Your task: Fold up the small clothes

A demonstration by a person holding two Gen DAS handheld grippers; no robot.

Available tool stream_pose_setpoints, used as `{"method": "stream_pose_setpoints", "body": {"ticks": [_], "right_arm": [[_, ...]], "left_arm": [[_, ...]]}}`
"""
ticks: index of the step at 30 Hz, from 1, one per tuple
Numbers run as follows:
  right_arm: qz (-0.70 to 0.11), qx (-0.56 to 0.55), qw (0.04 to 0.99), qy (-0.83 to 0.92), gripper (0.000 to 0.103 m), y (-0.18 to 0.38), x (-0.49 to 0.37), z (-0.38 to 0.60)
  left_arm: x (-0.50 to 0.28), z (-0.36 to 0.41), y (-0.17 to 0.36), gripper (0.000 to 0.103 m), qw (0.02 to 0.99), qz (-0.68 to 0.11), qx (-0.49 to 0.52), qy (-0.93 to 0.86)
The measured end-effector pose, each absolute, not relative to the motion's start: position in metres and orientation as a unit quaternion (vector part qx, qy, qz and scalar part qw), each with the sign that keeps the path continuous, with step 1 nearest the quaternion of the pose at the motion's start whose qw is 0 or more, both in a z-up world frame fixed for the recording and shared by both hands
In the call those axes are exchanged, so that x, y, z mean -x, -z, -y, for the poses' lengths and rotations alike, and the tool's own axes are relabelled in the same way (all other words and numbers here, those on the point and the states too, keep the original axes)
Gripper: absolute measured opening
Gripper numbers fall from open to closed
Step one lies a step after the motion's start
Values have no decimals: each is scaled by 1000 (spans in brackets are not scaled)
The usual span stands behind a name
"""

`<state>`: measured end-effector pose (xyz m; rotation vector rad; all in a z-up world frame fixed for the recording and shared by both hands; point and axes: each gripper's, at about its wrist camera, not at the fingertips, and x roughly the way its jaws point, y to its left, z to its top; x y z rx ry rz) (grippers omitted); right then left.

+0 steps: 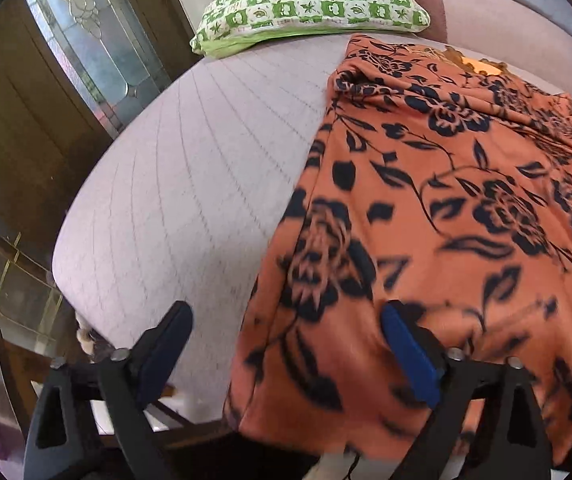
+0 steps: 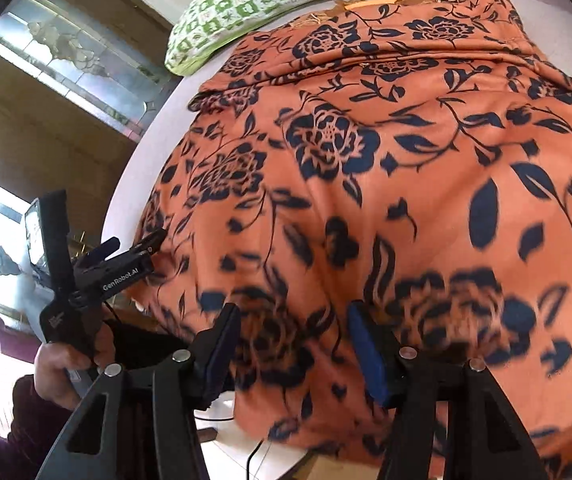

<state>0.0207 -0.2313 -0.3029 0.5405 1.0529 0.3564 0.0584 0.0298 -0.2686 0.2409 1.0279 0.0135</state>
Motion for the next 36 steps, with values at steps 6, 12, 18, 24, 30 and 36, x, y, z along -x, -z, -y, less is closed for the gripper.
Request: {"method": "stream_pose_setpoints", "body": {"ticks": [6, 12, 18, 24, 30, 36], "right_arm": [[-471, -307, 814, -146, 60, 278, 16, 282], [-440, -363, 820, -40, 68, 266, 67, 379], [-434, -436, 788, -24, 69, 285, 82, 405], [-447, -437, 780, -18, 69, 299, 75, 398], [-451, -449, 771, 3, 69, 309, 74, 411], [-462, -457, 760, 22, 69, 315, 80, 424]], "left_arm": [[-29, -67, 246, 92, 868, -490, -76, -35], [-63, -104, 245, 92, 847, -527, -48, -54], [-81, -112, 268, 92, 814, -581, 3, 8], [-84, -104, 283, 50, 792, -604, 40, 73], [-78, -84, 286, 41, 788, -606, 33, 110], [-93, -89, 272, 41, 798, -584, 40, 140]]}}
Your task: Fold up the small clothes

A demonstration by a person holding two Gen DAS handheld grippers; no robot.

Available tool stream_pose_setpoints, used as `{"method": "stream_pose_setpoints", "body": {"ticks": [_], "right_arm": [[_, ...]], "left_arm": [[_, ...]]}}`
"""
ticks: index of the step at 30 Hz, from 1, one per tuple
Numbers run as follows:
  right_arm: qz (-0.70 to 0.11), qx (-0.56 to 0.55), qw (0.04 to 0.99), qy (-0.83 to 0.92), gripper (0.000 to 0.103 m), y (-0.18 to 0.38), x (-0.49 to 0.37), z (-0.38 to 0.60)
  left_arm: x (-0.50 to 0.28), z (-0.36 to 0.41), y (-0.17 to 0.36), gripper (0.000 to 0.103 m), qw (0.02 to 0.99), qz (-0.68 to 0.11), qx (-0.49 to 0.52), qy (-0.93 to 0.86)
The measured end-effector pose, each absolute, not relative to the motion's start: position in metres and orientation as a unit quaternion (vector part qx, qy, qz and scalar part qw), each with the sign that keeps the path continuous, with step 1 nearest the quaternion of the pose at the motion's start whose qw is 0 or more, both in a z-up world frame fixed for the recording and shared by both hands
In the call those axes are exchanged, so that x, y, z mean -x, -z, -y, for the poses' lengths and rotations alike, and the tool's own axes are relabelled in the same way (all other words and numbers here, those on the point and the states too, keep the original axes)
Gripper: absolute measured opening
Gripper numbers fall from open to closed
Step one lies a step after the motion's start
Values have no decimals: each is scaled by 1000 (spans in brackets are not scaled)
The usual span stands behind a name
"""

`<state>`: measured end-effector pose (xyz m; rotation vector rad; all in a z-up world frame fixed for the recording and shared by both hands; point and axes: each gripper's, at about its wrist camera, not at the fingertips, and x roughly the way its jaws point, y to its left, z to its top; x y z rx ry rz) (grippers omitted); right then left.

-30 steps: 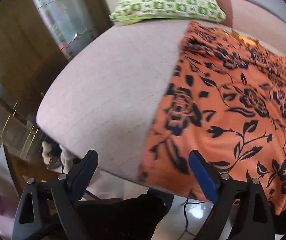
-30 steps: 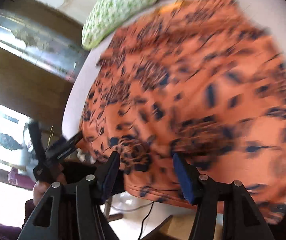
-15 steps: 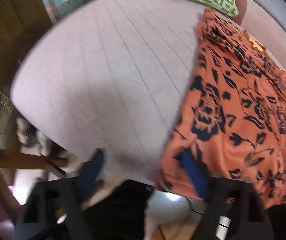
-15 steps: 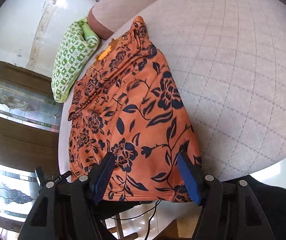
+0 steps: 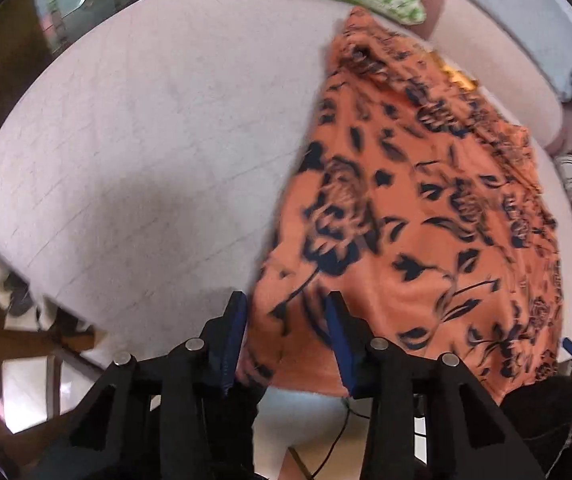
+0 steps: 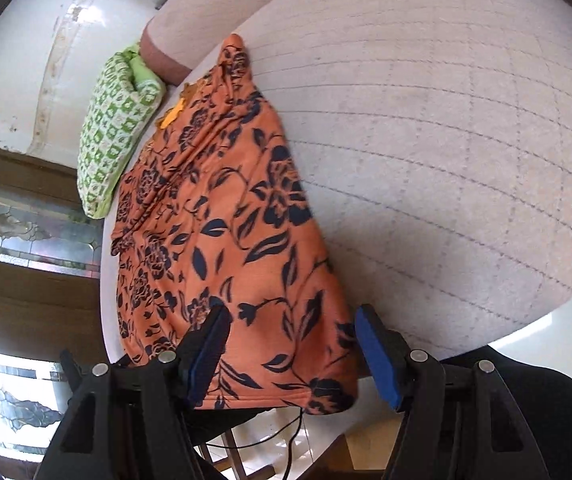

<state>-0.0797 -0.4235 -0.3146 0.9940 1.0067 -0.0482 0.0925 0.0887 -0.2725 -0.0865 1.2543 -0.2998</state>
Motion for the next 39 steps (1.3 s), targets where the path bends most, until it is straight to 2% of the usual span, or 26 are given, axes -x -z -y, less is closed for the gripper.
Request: {"method": "stream_pose_setpoints", "body": {"ticks": [4, 7, 9, 10, 11, 13, 14, 20, 22, 25, 27, 28, 29, 30, 31, 32, 34, 36, 37, 38, 39], "right_arm": [[-470, -471, 745, 36, 69, 329, 79, 425], [-476, -482, 735, 21, 70, 341, 72, 416], [-482, -452, 750, 27, 70, 338, 66, 404], [-485, -435, 758, 33, 65, 336, 64, 400], [-489, -420, 763, 38, 44, 334, 63, 396], [-515, -385, 765, 39, 13, 333, 60, 390], [-513, -396, 761, 31, 12, 333, 60, 389], [-421, -458, 782, -41, 11, 304, 64, 401], [-432, -458, 776, -37, 11, 306, 61, 404], [-492, -437, 753, 20, 15, 322, 59, 405], [-497, -450, 741, 28, 18, 331, 63, 406], [-496, -457, 738, 29, 23, 334, 65, 406], [-496, -457, 738, 31, 36, 335, 66, 406], [-499, -447, 741, 35, 46, 335, 67, 403], [-503, -434, 747, 35, 71, 333, 68, 398], [-501, -426, 753, 31, 75, 331, 69, 393], [-498, -406, 765, 27, 75, 326, 71, 385], [-497, -391, 774, 25, 73, 326, 71, 380], [-501, -386, 774, 27, 67, 328, 70, 378], [-503, -379, 776, 34, 57, 329, 66, 378], [-509, -360, 781, 47, 50, 328, 64, 375]], "left_arm": [[-97, -74, 272, 29, 799, -581, 22, 156], [-99, -72, 273, 13, 795, -582, 40, 166], [-104, -77, 277, 12, 789, -587, 59, 173], [-107, -79, 277, 12, 786, -589, 66, 175], [-108, -80, 278, 12, 784, -591, 71, 177], [-108, -78, 278, 13, 780, -593, 71, 184], [-108, -80, 278, 15, 778, -596, 74, 186], [-113, -90, 278, 17, 770, -603, 96, 186], [-111, -85, 278, 17, 767, -606, 82, 191], [-107, -83, 277, 17, 766, -614, 58, 179], [-106, -81, 276, 23, 767, -618, 52, 165], [-105, -79, 275, 32, 770, -617, 43, 158], [-104, -75, 274, 48, 774, -614, 28, 153], [-101, -71, 273, 56, 779, -610, 5, 145], [-99, -65, 274, 64, 782, -607, -16, 138], [-96, -60, 275, 64, 784, -604, -40, 133], [-93, -54, 280, 64, 783, -605, -44, 139], [-93, -55, 281, 58, 785, -603, -37, 136], [-93, -56, 280, 46, 786, -602, -34, 138], [-91, -60, 277, 29, 788, -599, -29, 143], [-92, -62, 275, 20, 787, -598, -21, 151]]}}
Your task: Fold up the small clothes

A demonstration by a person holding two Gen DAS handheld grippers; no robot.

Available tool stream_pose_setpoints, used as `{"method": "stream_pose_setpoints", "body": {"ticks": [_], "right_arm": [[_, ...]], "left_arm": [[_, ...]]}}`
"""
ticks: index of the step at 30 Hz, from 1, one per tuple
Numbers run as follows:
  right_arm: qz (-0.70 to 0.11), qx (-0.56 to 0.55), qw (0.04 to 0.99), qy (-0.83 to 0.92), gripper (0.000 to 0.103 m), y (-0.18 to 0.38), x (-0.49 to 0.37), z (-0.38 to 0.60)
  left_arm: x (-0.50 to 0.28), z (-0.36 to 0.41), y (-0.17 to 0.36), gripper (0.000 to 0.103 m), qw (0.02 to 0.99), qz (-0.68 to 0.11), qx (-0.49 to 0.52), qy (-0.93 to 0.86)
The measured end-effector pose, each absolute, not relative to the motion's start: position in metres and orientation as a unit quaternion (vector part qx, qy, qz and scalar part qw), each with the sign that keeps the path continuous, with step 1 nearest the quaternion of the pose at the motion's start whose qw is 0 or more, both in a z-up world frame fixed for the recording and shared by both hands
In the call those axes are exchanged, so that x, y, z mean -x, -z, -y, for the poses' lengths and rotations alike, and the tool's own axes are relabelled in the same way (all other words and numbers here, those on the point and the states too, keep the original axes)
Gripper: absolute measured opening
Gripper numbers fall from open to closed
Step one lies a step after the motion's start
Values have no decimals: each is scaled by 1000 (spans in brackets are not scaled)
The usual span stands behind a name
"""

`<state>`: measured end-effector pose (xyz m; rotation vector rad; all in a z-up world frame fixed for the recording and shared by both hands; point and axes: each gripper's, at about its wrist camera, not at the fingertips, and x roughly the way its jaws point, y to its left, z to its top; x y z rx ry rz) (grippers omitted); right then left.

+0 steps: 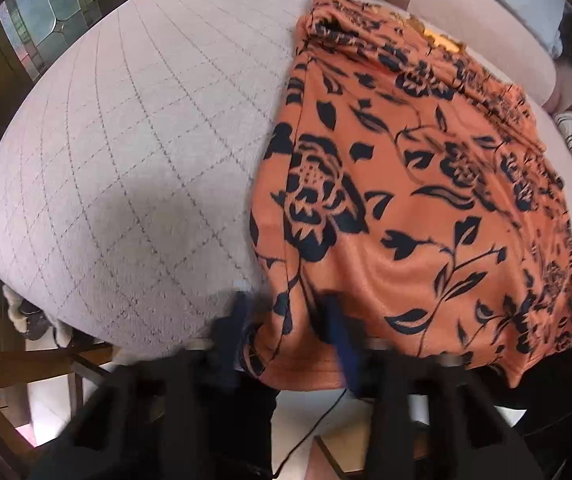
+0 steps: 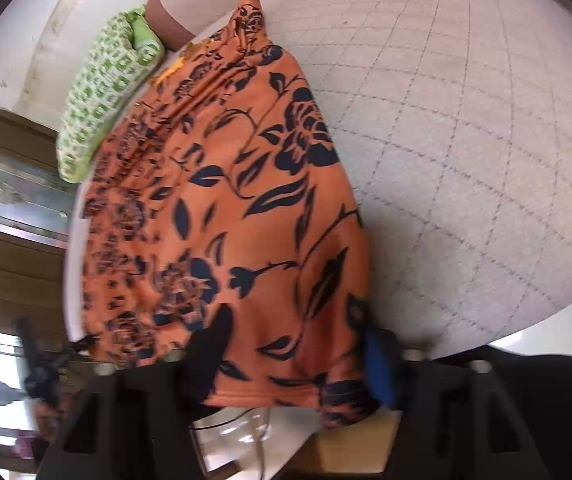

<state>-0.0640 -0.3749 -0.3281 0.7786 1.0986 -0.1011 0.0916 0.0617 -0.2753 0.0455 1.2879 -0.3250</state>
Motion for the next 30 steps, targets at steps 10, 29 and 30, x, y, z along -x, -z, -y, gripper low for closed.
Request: {"method": "stream_pose_setpoints", "body": {"ticks": [10, 29, 30], "right_arm": [[-484, -377, 790, -25, 11, 293, 57, 381], [-429, -419, 799, -43, 14, 219, -97, 459], [-448, -416, 789, -56, 14, 225, -96, 452]], "left_arm": [[-104, -89, 256, 7, 766, -593, 93, 230], [-243, -18, 167, 7, 776, -542, 124, 297], [-240, -17, 170, 7, 777, -541, 121, 298]]}}
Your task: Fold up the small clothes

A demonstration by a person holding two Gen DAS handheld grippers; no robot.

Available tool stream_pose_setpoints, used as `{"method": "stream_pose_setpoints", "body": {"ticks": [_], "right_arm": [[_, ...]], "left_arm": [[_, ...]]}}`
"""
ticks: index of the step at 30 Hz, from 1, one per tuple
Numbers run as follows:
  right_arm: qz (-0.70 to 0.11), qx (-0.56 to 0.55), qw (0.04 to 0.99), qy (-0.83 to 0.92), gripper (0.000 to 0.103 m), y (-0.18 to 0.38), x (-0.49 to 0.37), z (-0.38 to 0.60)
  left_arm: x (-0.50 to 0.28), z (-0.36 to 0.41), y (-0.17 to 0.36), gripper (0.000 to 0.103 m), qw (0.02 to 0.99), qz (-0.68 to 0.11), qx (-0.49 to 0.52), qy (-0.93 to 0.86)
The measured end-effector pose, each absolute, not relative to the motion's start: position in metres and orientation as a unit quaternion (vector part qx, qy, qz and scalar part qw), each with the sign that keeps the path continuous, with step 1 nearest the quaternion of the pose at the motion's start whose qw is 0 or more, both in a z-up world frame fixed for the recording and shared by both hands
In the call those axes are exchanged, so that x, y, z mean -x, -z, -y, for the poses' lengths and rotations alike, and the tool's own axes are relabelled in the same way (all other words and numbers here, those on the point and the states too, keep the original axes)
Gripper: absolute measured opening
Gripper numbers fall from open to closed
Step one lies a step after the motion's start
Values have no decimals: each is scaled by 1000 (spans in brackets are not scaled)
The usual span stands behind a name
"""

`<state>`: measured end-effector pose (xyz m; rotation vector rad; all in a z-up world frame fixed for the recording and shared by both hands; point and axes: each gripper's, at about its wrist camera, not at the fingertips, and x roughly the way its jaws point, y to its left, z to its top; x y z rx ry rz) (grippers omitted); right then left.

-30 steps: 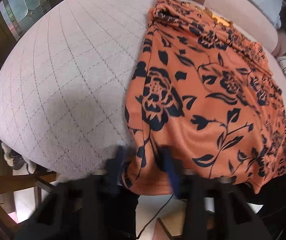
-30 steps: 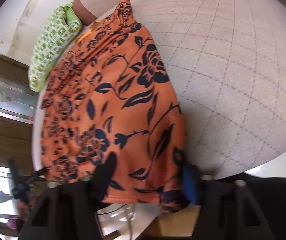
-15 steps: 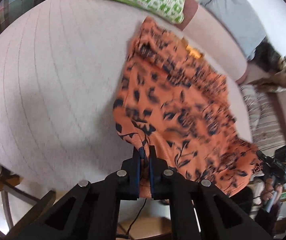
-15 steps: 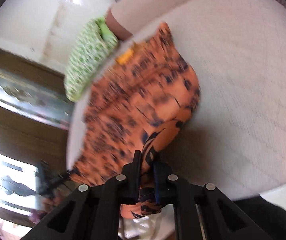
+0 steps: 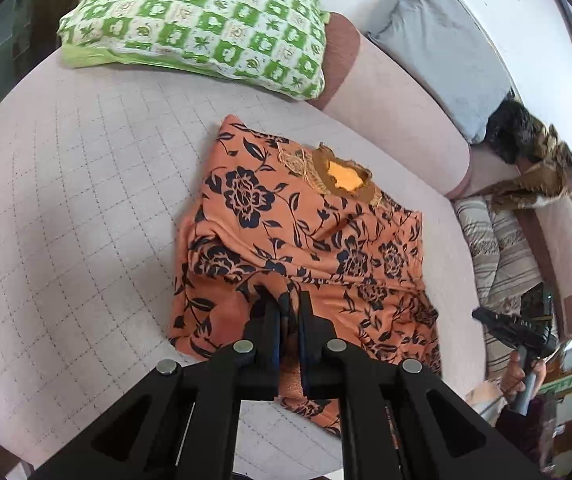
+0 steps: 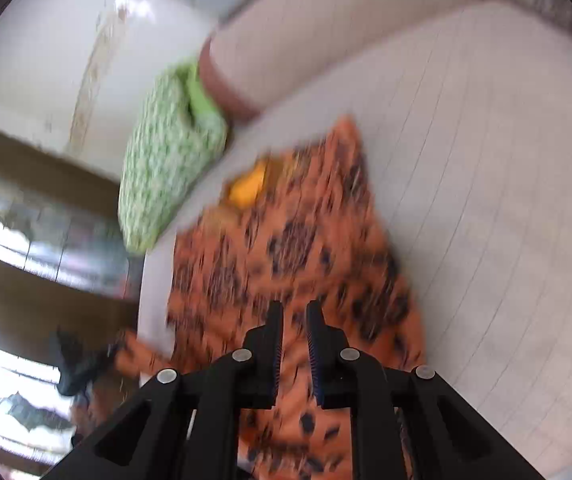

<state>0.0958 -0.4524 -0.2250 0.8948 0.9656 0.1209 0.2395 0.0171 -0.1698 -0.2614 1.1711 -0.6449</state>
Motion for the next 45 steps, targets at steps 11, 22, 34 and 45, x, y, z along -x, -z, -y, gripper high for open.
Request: {"method": "stream_pose_setpoints", "body": {"ticks": [11, 22, 34, 45], "right_arm": [[-559, -412, 720, -18, 77, 313, 43, 398], [-567, -398, 720, -21, 7, 332, 36, 356], [-377, -455, 807, -1, 7, 228, -105, 476], [-316, -607, 728, 42, 10, 335, -286, 567]], "left_arm": [[-196, -60, 169, 7, 780, -545, 149, 269], [-175, -76, 158, 7, 780, -544, 154, 266], [-307, -29, 134, 7, 773, -547, 167, 274], [-438, 38, 231, 19, 802, -554, 136, 176]]}}
